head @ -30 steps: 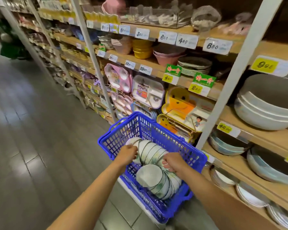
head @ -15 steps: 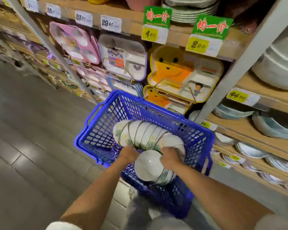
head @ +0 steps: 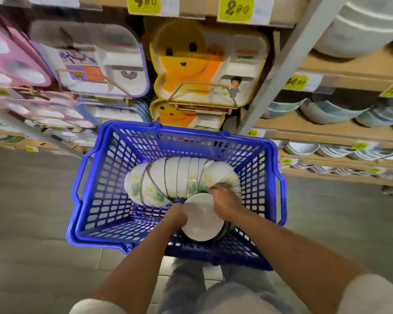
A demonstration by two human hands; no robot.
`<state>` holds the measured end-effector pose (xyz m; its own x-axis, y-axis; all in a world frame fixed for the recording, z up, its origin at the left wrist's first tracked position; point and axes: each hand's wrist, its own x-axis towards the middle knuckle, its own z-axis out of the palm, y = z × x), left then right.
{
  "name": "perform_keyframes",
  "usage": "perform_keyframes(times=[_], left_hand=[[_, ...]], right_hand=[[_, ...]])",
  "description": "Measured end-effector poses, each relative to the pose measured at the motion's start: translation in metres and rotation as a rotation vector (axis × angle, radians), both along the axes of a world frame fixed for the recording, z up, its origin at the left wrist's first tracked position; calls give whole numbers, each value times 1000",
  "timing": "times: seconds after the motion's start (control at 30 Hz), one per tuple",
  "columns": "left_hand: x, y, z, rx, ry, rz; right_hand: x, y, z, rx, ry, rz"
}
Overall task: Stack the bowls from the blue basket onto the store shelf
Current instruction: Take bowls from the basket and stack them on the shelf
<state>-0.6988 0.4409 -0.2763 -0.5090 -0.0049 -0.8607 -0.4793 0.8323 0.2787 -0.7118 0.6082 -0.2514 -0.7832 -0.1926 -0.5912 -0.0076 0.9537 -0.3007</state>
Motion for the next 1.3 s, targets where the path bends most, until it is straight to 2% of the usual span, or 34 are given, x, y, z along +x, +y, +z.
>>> perform_keyframes(times=[0.17,0.27,0.4,0.53,0.7,0.9,1.03,1.2,1.3], left_hand=[[-11,-8,20,50,64,-15],[-22,-12,49,104,27,50],[-41,-26,100,280,-42,238],[-73,-43,158,295,60,123],[-101,-56,228,464,96,175],[-109,-46,302,676,313,238],[-105,-21,333,761,500,294],[-95,21,358,910,669,460],[-88,41,373,1060,647,489]], right_hand=[[5,-2,13,-24,-20,-128],[-3,-4,29,-160,10,-190],[-19,-8,68,-494,-45,-470],[-34,-15,128,-944,-109,-795],[-47,-25,201,-1267,-97,-927],[-53,-20,268,-1447,66,-1105],[-56,-4,312,-1483,223,-1207],[-47,21,354,-1506,295,-1186],[-39,37,371,-1568,302,-1180]])
